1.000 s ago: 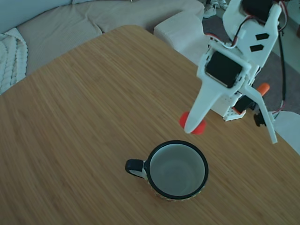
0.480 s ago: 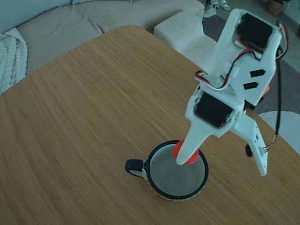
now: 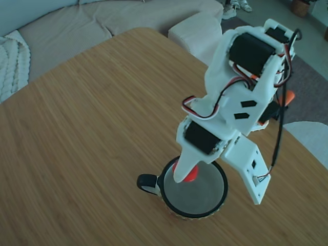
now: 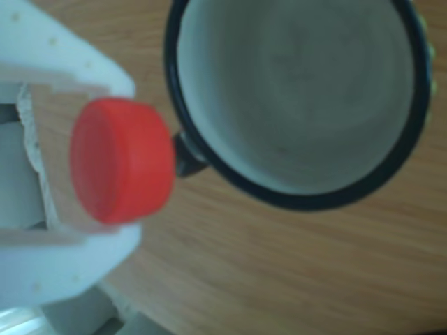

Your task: Grasp a red cap and put it in the cup.

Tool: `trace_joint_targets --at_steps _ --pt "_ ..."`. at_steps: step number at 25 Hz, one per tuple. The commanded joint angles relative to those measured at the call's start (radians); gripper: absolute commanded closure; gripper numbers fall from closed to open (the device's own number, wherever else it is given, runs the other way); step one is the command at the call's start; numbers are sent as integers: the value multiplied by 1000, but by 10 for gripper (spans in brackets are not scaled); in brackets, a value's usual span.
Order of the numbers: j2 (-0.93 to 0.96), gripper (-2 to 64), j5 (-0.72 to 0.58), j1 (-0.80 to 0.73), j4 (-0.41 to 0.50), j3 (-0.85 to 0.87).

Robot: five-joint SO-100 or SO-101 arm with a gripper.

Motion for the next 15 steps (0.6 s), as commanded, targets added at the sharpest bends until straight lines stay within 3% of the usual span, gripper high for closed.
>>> trace_joint_targets --at_steps 1,15 --pt "9 609 3 -2 -11 -2" --pt "28 610 3 -11 150 52"
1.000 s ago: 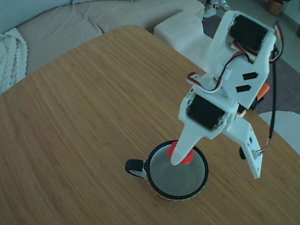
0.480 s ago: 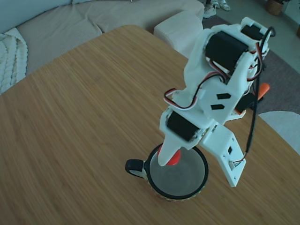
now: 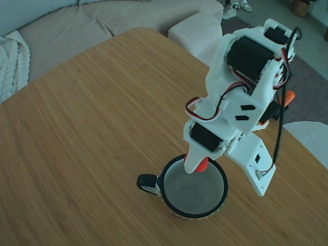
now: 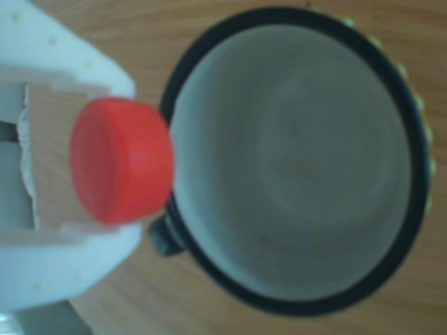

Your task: Grasp a red cap and put it in the cup.

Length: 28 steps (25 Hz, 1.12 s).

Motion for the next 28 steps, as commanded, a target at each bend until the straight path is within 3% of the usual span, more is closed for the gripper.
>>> trace_joint_targets --at_steps 1,11,17,28 --pt "28 610 -6 2 8 23" --pt "11 607 -9 0 -6 46" --pt "15 609 -8 -2 -74 46" --pt "26 609 -6 -112 -80 44"
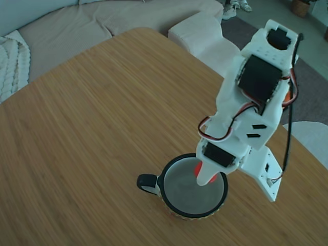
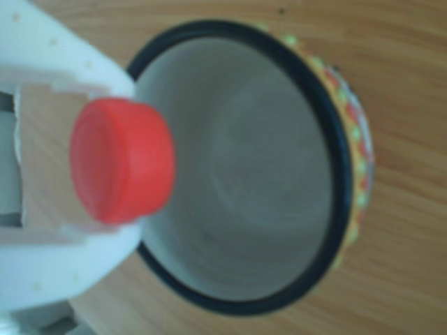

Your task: Grasp a red cap and put it in the cup.

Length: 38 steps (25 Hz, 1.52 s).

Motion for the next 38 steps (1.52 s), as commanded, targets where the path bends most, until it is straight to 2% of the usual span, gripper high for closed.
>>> trace_joint_targets --at_steps 1,10,12,15,18,30,38 --pt "26 609 8 -3 -5 -25" --pt "26 588 0 6 -6 -25" --pt "26 512 8 8 3 -31" --pt "26 343 9 38 6 -34" --pt "26 265 8 54 5 -34" --pt "28 256 3 57 -6 -35" --pt "28 255 0 222 9 -187"
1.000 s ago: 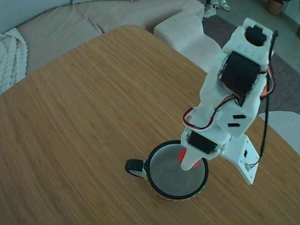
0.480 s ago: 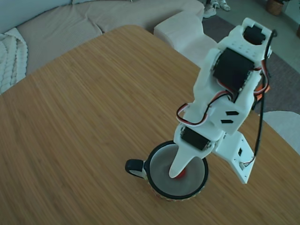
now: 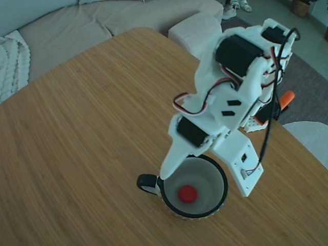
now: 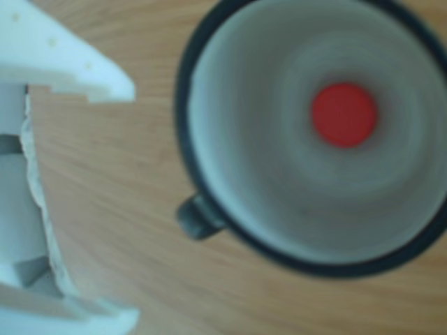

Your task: Grasp a red cap and put it in the cup.

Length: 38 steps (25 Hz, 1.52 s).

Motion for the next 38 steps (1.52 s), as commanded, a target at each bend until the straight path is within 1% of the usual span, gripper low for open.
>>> trace_joint_targets --at_steps 1,7,11,20,26,28,30,33,35,37,38 --pt "29 255 -8 55 14 -114" --pt "29 255 -11 196 117 -319" --pt "46 255 -11 241 179 -377" --pt "347 261 -6 242 178 -276" --pt "515 262 -2 236 175 -146" --pt "569 269 -8 209 175 -86" --pt "627 323 -6 178 158 -31" --pt "723 448 0 138 130 41" --pt "795 519 0 121 112 89" --pt "867 575 0 112 89 144" --pt "904 587 0 109 77 175"
